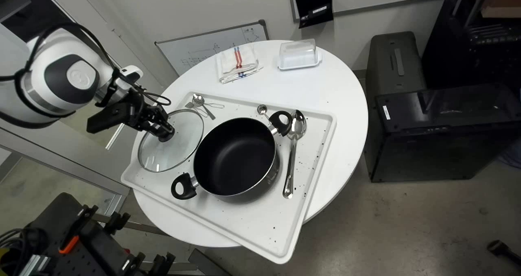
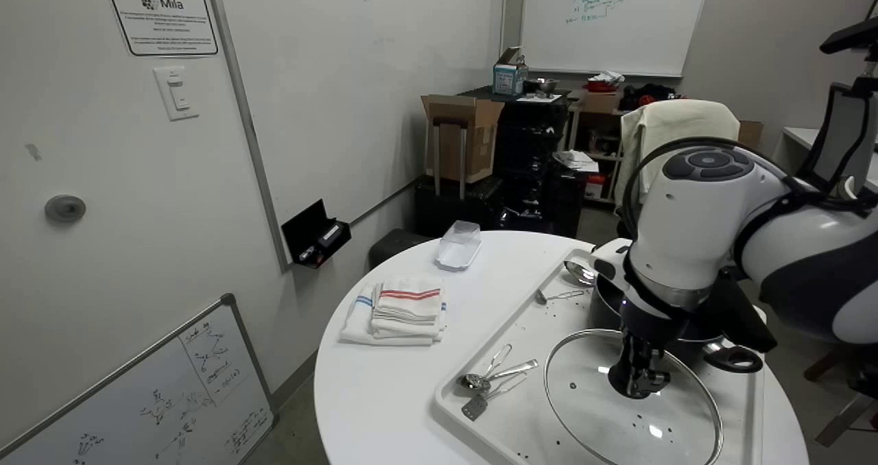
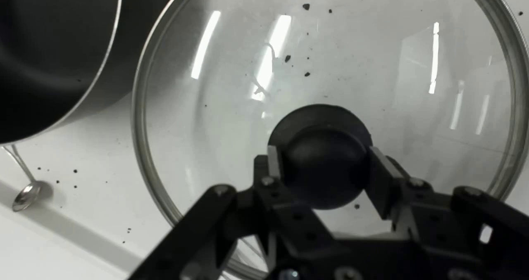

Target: Take the lid off the pot

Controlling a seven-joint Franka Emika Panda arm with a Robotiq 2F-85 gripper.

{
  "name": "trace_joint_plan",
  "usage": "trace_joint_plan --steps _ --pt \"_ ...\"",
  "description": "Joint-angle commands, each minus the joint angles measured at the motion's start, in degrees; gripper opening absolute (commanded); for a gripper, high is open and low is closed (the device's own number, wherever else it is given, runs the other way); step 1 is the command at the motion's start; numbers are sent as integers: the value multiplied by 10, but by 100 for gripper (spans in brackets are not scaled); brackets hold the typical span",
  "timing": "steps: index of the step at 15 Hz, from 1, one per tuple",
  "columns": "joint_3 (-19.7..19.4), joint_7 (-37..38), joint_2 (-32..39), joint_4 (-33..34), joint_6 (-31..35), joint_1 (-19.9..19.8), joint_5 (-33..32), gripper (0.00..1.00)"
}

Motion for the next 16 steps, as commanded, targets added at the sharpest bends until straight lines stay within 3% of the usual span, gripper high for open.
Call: trace_joint_plan --steps 1,10,16 --pt "-31 15 40 17 39 25 -8 25" --pt "-77 17 114 43 86 81 16 25" --pt "-82 12 117 34 89 86 25 25"
